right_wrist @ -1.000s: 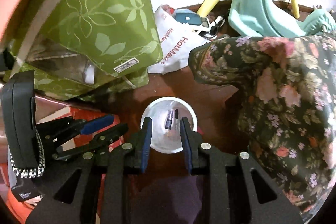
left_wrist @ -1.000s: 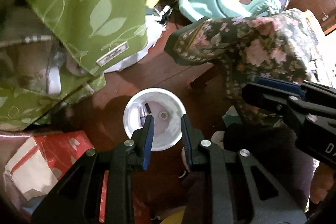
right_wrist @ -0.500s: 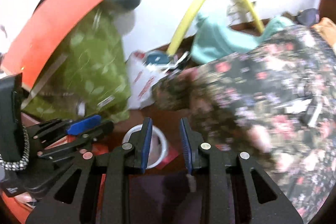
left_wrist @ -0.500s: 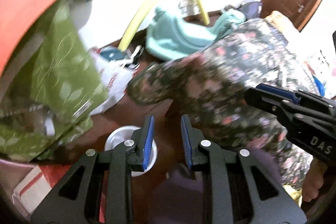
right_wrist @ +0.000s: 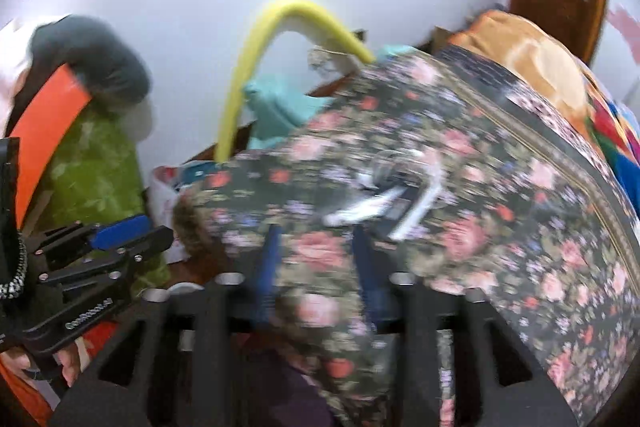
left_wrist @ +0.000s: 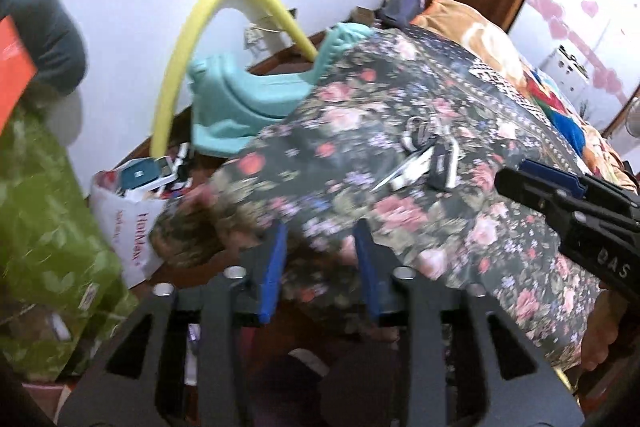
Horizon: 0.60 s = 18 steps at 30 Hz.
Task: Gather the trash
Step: 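Move both tools back to the items on the bed cover, then close the right gripper on the white razor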
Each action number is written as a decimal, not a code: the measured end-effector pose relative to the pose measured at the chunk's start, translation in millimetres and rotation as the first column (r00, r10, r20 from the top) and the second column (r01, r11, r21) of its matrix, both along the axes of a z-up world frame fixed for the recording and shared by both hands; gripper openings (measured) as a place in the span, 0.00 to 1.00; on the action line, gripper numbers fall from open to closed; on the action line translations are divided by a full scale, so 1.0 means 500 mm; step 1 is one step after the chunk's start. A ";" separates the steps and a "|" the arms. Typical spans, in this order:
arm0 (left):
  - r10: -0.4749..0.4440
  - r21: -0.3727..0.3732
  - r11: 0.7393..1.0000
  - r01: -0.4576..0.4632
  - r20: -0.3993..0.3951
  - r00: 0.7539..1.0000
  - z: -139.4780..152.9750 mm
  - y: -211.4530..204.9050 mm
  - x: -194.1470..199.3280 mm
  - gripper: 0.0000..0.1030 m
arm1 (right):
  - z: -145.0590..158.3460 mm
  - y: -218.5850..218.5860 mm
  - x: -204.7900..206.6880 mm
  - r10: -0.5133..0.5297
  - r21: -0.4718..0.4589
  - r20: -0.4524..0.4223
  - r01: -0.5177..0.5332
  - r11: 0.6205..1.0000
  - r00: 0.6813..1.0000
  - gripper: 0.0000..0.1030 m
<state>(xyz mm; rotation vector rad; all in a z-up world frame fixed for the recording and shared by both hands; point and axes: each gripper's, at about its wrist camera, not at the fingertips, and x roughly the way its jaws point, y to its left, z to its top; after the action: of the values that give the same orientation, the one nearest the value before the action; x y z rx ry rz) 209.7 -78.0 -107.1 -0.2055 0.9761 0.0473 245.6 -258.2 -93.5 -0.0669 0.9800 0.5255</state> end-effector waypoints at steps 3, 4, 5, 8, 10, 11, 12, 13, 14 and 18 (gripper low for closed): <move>-0.023 -0.014 1.000 0.023 -0.005 1.000 -0.009 -0.029 0.047 0.50 | -0.019 -0.059 0.037 -0.048 0.042 -0.036 0.050 0.998 0.998 0.62; -0.030 -0.020 0.999 0.030 -0.015 0.999 -0.015 -0.036 0.061 0.57 | -0.028 -0.069 0.046 -0.060 0.050 -0.055 0.062 0.997 0.997 0.62; -0.034 -0.028 0.999 0.033 -0.034 0.999 -0.024 -0.042 0.083 0.61 | -0.039 -0.081 0.060 -0.071 0.057 -0.079 0.076 0.996 0.994 0.62; -0.032 -0.039 0.999 0.030 -0.056 0.998 -0.049 -0.051 0.127 0.64 | -0.076 -0.113 0.092 -0.111 0.065 -0.135 0.120 0.991 0.985 0.62; -0.039 -0.047 0.998 0.035 -0.076 0.996 -0.069 -0.053 0.156 0.64 | -0.098 -0.126 0.113 -0.132 0.064 -0.163 0.144 0.987 0.978 0.62; -0.046 -0.055 0.998 0.041 -0.084 0.995 -0.081 -0.054 0.172 0.64 | -0.110 -0.129 0.123 -0.142 0.062 -0.176 0.155 0.986 0.974 0.62; -0.052 -0.059 0.997 0.047 -0.090 0.995 -0.088 -0.055 0.180 0.64 | -0.123 -0.130 0.134 -0.150 0.060 -0.189 0.164 0.985 0.970 0.62; -0.062 -0.063 0.996 0.056 -0.096 0.993 -0.097 -0.056 0.190 0.64 | -0.131 -0.131 0.139 -0.152 0.058 -0.196 0.167 0.984 0.969 0.62; -0.077 -0.068 0.995 0.069 -0.107 0.991 -0.109 -0.058 0.203 0.64 | -0.141 -0.129 0.149 -0.153 0.054 -0.204 0.167 0.985 0.967 0.62; -0.114 -0.094 0.990 0.102 -0.146 0.983 -0.149 -0.061 0.247 0.63 | -0.180 -0.117 0.182 -0.150 0.090 -0.259 0.178 0.980 0.954 0.41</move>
<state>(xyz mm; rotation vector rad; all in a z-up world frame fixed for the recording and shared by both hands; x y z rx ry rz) 333.5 -108.4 -181.4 -0.2300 1.1397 -0.0799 336.7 -316.4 -183.6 0.1852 1.1898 0.4411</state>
